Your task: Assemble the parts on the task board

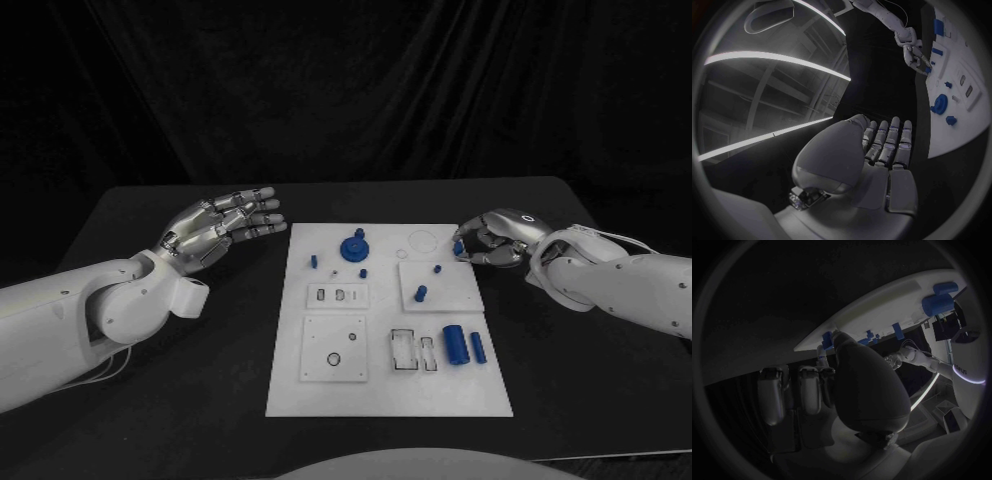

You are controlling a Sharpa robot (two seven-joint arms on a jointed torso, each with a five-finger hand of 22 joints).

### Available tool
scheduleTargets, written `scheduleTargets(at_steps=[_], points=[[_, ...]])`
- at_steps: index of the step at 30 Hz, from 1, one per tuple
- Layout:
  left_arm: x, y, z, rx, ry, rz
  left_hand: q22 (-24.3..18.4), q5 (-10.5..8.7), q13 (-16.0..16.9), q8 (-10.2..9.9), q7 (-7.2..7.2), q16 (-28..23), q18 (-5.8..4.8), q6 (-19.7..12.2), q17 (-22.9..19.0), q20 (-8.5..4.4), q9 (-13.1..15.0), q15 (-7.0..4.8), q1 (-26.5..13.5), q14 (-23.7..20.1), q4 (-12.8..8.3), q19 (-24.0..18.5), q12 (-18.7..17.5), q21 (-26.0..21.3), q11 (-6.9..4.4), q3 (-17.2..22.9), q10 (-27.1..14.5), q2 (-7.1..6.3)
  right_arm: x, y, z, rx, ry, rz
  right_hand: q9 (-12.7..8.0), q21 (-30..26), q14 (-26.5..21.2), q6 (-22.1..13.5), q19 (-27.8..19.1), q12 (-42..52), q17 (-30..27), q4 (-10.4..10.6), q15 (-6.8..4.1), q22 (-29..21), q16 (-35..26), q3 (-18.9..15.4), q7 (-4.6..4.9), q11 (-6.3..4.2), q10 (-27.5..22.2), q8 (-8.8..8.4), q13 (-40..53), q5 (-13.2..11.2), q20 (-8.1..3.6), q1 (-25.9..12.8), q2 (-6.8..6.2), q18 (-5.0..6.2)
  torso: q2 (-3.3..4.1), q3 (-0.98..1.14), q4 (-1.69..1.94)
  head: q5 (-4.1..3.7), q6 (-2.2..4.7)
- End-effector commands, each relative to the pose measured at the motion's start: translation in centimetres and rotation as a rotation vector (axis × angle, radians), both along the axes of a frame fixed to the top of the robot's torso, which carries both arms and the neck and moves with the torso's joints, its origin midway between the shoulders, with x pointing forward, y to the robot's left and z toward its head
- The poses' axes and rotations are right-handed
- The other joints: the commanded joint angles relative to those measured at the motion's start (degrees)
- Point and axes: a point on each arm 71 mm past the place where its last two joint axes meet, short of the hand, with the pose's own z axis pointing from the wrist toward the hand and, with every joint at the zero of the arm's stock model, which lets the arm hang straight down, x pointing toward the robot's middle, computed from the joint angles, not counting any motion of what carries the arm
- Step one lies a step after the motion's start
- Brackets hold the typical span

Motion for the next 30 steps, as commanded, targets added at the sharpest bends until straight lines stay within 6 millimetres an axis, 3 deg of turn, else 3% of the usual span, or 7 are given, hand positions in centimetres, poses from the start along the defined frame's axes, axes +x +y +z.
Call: scheduleTargets(at_steps=[1,7,9,16,30], points=[[-0.11,-0.17,0.07,-0.019,-0.003,-0.013,-0.1,0.20,0.1,0.1,2.25,0.2,-0.42,0.3,0.0,0.01,0.1,0.10,0.2,-0.4,0.1,-0.5,0.3,-0.3,0.02,0.3,-0.4,-0.38,-0.12,-0.20,-0.31,-0.010,0.022,-0.019,0.2,0.2,6.0,-0.5,6.1,0.2,15.1,0.0,-0.19,15.1,0.1,-0.1,-0.06,-0.01,6.2,0.41,15.1,0.6,-0.23,0.1,0.40,-0.91,0.05,-0.02,0.01,-0.02,-0.12],[-0.12,-0.19,0.03,-0.015,0.002,-0.015,-0.1,0.22,0.1,0.1,2.25,0.2,-0.41,0.4,0.0,0.00,0.1,0.08,0.2,-0.4,0.1,-0.5,0.3,-0.3,0.02,0.4,-0.4,-0.38,-0.15,-0.30,-0.26,-0.010,0.016,-0.021,1.2,0.2,6.0,-0.7,6.1,0.2,15.1,0.2,-0.01,15.1,0.1,-0.3,0.16,0.20,6.2,2.23,15.1,1.9,-0.06,-2.0,0.87,-0.91,0.06,0.00,0.01,-0.05,-0.29],[-0.12,-0.19,0.02,-0.015,0.003,-0.016,-0.1,0.22,0.1,0.1,2.25,0.2,-0.41,0.4,0.0,0.00,0.1,0.08,0.2,-0.4,0.1,-0.5,0.3,-0.3,0.02,0.4,-0.4,-0.38,-0.15,-0.33,-0.24,-0.009,0.013,-0.020,2.0,0.2,6.0,-1.0,6.1,0.2,15.1,0.1,0.06,15.1,0.1,-0.1,0.21,0.22,6.2,3.75,15.1,4.5,-0.01,-2.5,0.87,-0.91,0.06,0.01,0.02,-0.05,-0.32],[-0.12,-0.23,0.00,-0.014,0.005,-0.018,-0.1,0.23,0.1,0.1,2.26,0.2,-0.41,0.4,0.0,-0.01,0.1,0.07,0.2,-0.4,0.1,-0.6,0.3,-0.4,0.01,0.4,-0.4,-0.40,-0.15,-0.31,-0.20,-0.008,0.008,-0.019,3.4,0.2,6.0,-1.6,6.1,0.2,15.1,0.0,0.06,15.1,0.1,0.5,0.20,0.23,6.2,6.67,15.1,9.2,0.03,-2.5,0.91,-0.91,0.04,0.04,-0.01,-0.04,-0.44],[-0.11,-0.22,-0.04,-0.010,0.009,-0.020,-0.1,0.24,0.1,0.1,2.28,0.2,-0.40,0.3,0.0,-0.02,0.1,0.03,0.1,-0.5,0.1,-0.7,0.3,-0.4,-0.02,0.5,-0.4,-0.43,-0.04,-0.09,-0.22,-0.006,0.005,-0.020,3.7,0.2,6.0,-1.8,6.1,0.2,15.1,0.1,0.06,15.1,0.1,0.5,0.25,0.27,6.2,7.39,15.1,9.1,0.04,-3.0,0.87,-0.91,-0.02,0.04,0.00,-0.09,-0.60]])
